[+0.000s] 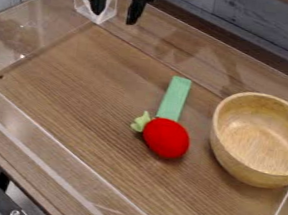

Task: Move the red object to the right side of the table

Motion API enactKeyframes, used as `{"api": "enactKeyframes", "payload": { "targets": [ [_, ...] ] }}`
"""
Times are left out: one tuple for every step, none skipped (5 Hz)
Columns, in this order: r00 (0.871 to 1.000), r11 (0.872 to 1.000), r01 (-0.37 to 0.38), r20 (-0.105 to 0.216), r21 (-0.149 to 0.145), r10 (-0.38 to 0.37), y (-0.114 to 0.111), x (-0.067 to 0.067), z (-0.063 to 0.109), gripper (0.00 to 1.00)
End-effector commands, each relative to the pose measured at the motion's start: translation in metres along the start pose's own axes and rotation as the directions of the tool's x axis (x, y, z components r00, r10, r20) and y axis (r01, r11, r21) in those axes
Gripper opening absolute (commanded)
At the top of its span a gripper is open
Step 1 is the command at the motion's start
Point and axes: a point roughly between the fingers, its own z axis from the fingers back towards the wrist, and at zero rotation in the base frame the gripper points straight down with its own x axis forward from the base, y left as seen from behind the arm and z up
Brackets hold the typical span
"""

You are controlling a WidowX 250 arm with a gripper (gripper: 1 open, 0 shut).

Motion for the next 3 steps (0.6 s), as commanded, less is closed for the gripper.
{"api": "enactKeyframes", "payload": {
  "targets": [
    [0.995, 0.998, -0.058, 0.081, 0.004, 0.058, 0.008, 0.02, 0.02, 1.0],
    [0.989, 0.994, -0.11, 0.096, 0.009, 0.109, 0.011, 0.032, 0.019, 1.0],
    [0.988, 0.993, -0.112, 0.113, 0.022, 0.109, 0.03, 0.041, 0.02, 1.0]
  ]
}}
